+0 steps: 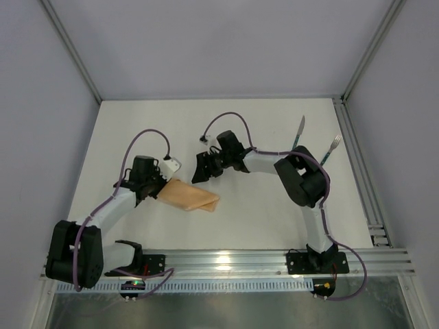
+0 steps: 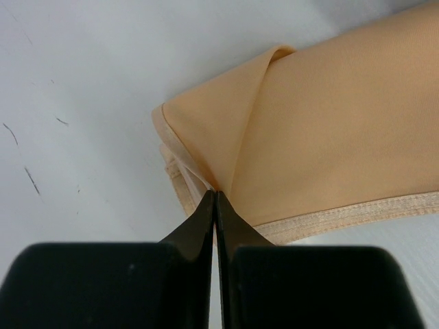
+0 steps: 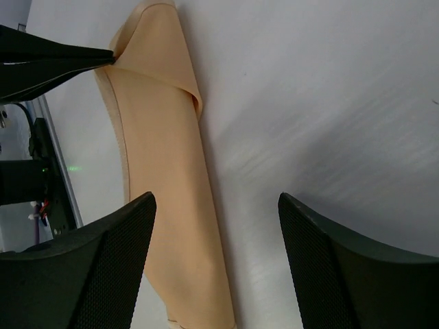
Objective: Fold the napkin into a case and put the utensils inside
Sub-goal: Pick up the smaller rectangle-folded napkin from the center of the board.
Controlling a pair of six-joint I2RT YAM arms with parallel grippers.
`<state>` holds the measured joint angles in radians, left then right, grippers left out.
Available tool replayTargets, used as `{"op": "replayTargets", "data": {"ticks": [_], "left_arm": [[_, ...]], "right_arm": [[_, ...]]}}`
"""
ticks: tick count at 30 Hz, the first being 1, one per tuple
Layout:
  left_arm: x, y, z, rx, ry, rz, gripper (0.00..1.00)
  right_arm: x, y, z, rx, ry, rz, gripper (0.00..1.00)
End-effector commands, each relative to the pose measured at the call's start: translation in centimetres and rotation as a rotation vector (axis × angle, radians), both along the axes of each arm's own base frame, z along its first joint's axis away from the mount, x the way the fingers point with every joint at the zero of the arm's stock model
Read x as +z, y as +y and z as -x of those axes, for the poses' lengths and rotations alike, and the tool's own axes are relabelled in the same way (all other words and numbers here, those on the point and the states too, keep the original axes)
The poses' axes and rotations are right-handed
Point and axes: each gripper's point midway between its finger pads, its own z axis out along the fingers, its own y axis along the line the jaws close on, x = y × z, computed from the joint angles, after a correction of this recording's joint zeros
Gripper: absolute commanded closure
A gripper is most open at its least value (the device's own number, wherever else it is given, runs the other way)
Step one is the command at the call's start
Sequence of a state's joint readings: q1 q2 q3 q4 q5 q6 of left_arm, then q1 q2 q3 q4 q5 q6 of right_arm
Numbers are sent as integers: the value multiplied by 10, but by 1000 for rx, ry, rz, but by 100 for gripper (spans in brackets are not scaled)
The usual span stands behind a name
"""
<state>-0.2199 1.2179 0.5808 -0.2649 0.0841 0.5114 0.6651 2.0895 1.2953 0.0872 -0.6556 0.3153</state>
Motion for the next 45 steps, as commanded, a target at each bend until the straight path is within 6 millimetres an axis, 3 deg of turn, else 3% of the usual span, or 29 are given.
{"op": "replayTargets", "data": {"ticks": [1, 5, 15, 23, 33, 40, 45], "left_arm": [[2, -4, 1, -39, -28, 15, 100], [3, -4, 2, -47, -26, 14, 100], [-12, 0, 21, -97, 28, -22, 100], [-19, 2, 26, -119, 39, -42, 100], [-18, 4, 21, -103, 20, -50, 100], [-19, 4, 18, -103, 17, -55, 100], [-20, 5, 18, -102, 19, -57, 100]], "right_arm": [[-4, 19, 27, 89, 118, -12, 25], [-27, 35, 36, 87, 192, -12, 26], [-38, 68, 13, -64, 180, -7, 27], [-66, 82, 32, -58, 264, 10, 30], [-89, 80, 57, 0, 344, 37, 41], [-81, 89, 57, 12, 342, -12, 54], [-75, 95, 56, 27, 334, -29, 56]]}}
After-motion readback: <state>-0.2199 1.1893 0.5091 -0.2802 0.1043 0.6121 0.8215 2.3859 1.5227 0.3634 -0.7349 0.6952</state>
